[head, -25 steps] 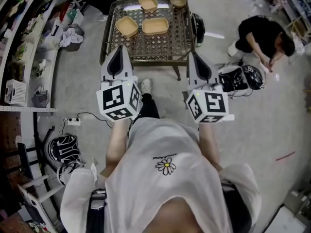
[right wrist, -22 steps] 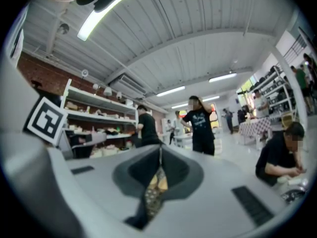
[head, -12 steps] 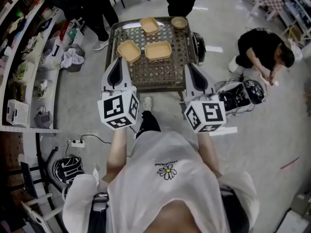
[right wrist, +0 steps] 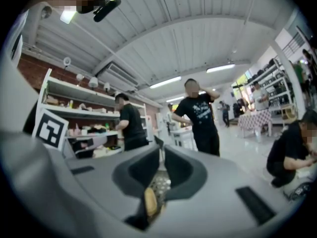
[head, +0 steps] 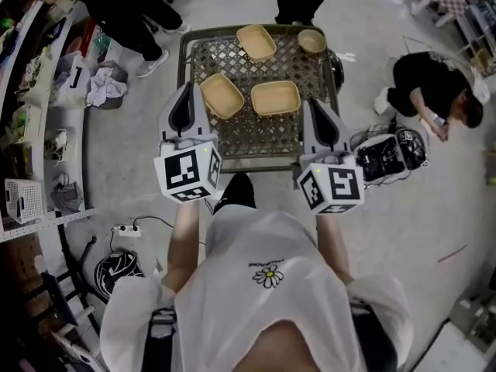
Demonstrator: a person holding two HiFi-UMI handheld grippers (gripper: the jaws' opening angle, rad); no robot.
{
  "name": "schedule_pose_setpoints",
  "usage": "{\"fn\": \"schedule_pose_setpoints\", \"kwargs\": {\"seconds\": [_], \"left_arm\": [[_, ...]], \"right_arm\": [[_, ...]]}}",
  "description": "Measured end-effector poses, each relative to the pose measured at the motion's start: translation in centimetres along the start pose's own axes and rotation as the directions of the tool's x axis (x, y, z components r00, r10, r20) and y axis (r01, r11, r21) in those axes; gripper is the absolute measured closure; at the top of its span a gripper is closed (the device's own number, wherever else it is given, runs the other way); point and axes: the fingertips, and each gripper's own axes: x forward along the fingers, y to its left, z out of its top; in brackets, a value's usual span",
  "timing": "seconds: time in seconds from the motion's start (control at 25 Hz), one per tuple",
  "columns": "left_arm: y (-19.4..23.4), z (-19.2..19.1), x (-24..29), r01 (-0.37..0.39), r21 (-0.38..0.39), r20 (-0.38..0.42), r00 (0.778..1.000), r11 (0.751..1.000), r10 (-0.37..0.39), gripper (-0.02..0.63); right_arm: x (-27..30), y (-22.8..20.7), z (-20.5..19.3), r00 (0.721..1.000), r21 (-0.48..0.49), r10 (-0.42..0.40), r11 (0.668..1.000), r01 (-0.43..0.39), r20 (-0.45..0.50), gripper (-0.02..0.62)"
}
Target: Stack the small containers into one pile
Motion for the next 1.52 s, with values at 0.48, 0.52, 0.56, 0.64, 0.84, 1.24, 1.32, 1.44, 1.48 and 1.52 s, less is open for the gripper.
{"fn": "schedule_pose_setpoints", "kwargs": {"seconds": [0.48,0.52,0.56,0.64,0.84,1.24,1.32,1.44,1.48,1.52], "left_arm": [[8.5,-5.8,13.2,0.106,0.003,-0.136,0.985,0.994,-0.104,0.578],[8.5,-6.5,13.4,0.110,0.004,-0.151,0.983,0.994,-0.108,0.578],[8.6,-7.1,13.5,0.111,0.005,-0.165,0.980,0.994,-0.108,0.578],[8.9,-8.0,13.6,0.101,-0.002,-0.190,0.977,0.995,-0.100,0.578],[9.4,-9.9,14.4,0.128,-0.024,-0.236,0.963,0.991,-0.130,0.578],[6.5,-24.8,16.4,0.521,-0.054,-0.614,0.656,0.852,-0.439,0.413],[6.6,-28.6,15.8,0.549,-0.078,-0.693,0.570,0.832,-0.441,0.413],[6.8,-32.8,15.1,0.576,-0.105,-0.772,0.467,0.811,-0.432,0.413],[6.8,-33.8,15.0,0.584,-0.109,-0.789,0.442,0.805,-0.427,0.414],[6.7,-34.7,14.9,0.590,-0.113,-0.802,0.421,0.799,-0.424,0.414]], "right_arm": [[14.4,3.0,-4.4,0.986,0.026,-0.068,0.997,0.073,-0.150,0.561],[14.7,3.0,-5.0,0.985,0.041,-0.065,0.997,0.073,-0.159,0.561],[15.0,3.1,-5.4,0.984,0.054,-0.060,0.996,0.070,-0.169,0.561],[15.6,3.5,-6.2,0.979,0.064,-0.048,0.996,0.061,-0.196,0.561],[16.6,4.3,-7.7,0.969,0.102,-0.020,0.994,0.046,-0.244,0.561],[15.1,6.0,-19.5,0.872,0.584,0.075,0.770,0.257,-0.483,0.419],[14.4,6.8,-22.9,0.831,0.627,0.094,0.704,0.334,-0.549,0.419],[13.5,7.2,-27.7,0.769,0.650,0.105,0.613,0.449,-0.630,0.419],[13.3,7.2,-29.3,0.748,0.646,0.102,0.589,0.486,-0.656,0.419],[13.1,7.0,-30.8,0.726,0.639,0.098,0.563,0.524,-0.681,0.419]]}}
